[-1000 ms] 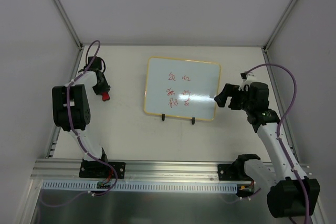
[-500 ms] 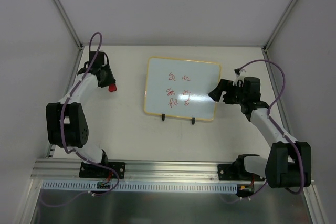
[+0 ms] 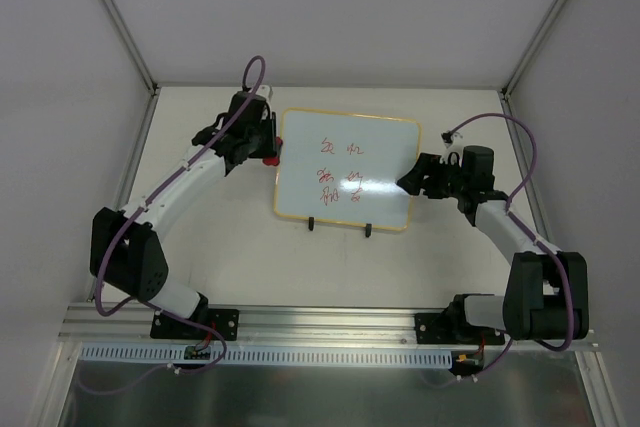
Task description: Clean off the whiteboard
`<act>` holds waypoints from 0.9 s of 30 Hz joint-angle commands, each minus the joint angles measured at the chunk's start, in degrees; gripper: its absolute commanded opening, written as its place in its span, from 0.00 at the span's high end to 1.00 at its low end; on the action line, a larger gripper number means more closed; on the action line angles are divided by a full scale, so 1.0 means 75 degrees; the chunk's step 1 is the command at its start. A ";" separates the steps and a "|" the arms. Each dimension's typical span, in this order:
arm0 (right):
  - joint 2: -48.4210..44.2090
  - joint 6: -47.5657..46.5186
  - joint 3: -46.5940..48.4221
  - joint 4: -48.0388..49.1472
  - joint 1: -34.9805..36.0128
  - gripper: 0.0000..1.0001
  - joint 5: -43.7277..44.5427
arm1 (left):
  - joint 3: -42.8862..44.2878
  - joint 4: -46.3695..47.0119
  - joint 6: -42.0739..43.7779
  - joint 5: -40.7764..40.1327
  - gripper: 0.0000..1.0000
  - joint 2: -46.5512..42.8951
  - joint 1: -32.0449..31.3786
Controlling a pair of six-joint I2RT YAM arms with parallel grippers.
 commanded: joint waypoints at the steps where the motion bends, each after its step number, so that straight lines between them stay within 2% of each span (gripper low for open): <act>1: 0.0109 -0.0293 0.0134 0.0377 -0.0050 0.27 -0.0262 | 0.0787 0.0130 0.0156 -0.0562 1.00 0.0234 -0.0468; 8: 0.0016 -0.0515 -0.0053 0.0365 -0.0050 0.29 -0.0192 | 0.1912 0.0304 0.0109 -0.0819 1.00 0.1651 -0.0961; 20: 0.0074 -0.0773 -0.0123 0.0365 -0.0038 0.35 -0.0298 | 0.1738 0.1547 0.0027 -0.1428 1.00 0.2637 -0.1711; 21: 0.0074 -0.0808 -0.0147 0.0365 -0.0026 0.38 -0.0298 | 0.1703 0.1606 0.0039 -0.1510 1.00 0.2661 -0.1874; 22: 0.0074 -0.0890 -0.0194 0.0365 -0.0014 0.46 -0.0286 | 0.1656 0.1653 0.0016 -0.1569 1.00 0.2684 -0.1957; 24: 0.0039 -0.0972 -0.0252 0.0365 -0.0003 0.49 -0.0262 | 0.1504 0.1711 -0.0078 -0.1616 1.00 0.2685 -0.2132; 27: -0.0054 -0.1089 -0.0334 0.0365 0.0068 0.60 -0.0157 | 0.1339 0.1735 -0.0125 -0.1780 1.00 0.2626 -0.2402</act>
